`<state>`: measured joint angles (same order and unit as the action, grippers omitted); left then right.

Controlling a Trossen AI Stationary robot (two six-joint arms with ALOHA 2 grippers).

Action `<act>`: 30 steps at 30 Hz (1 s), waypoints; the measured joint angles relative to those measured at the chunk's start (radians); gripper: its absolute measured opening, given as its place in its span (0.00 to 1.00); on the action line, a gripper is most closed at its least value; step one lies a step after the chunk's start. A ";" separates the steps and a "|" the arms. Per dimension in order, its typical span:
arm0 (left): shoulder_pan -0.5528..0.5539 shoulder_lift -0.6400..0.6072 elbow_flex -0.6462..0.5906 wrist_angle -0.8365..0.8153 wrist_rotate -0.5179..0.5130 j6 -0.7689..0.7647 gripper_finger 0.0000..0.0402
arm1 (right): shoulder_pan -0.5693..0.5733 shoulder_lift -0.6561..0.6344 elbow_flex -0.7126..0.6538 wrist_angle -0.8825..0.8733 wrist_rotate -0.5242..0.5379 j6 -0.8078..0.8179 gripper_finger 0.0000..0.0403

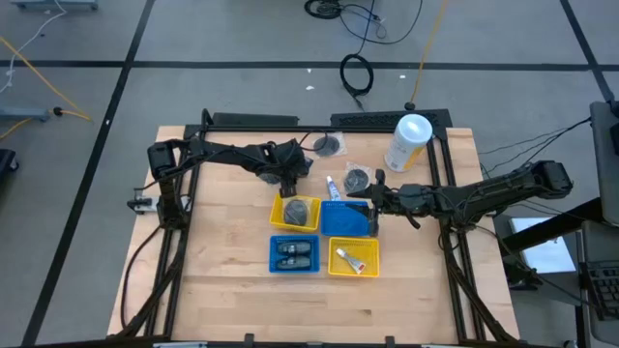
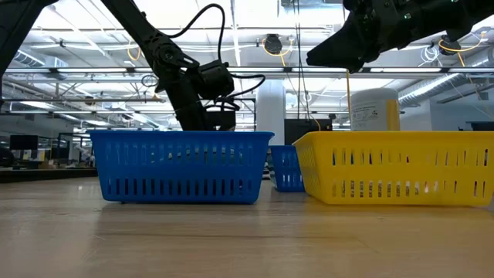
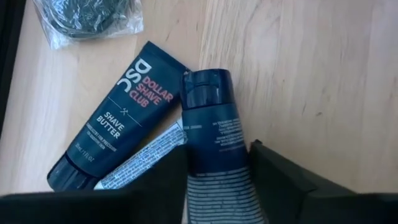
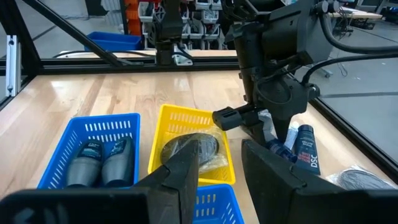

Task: Pick & Place Travel size toiletries
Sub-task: Put the blue shave cream into the top blue basket

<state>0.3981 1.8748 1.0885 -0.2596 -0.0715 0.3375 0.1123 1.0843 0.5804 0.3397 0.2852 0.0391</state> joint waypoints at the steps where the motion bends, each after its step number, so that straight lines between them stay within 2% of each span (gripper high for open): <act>1: 0.000 0.000 0.000 0.000 0.000 -0.004 0.32 | 0.000 0.000 0.000 0.000 0.000 0.000 0.28; 6: 0.000 -0.003 0.000 0.001 0.039 -0.008 0.06 | 0.000 0.000 0.000 0.000 0.000 -0.001 0.28; 7: 0.000 -0.006 0.000 0.002 0.050 -0.013 0.04 | 0.000 0.000 0.000 0.000 0.000 -0.001 0.28; 18: 0.001 -0.055 0.000 -0.039 0.065 -0.044 0.03 | -0.002 0.000 0.000 -0.008 0.001 0.000 0.28; 27: -0.017 -0.256 0.000 -0.059 0.046 -0.112 0.02 | -0.017 0.000 0.000 0.017 0.001 0.038 0.28; 30: -0.043 -0.330 0.000 -0.047 0.074 -0.132 0.04 | -0.030 0.000 0.000 0.050 0.001 0.039 0.28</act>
<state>0.3547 1.5447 1.0889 -0.3070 0.0024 0.2052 0.0819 1.0840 0.5808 0.3902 0.2863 0.0784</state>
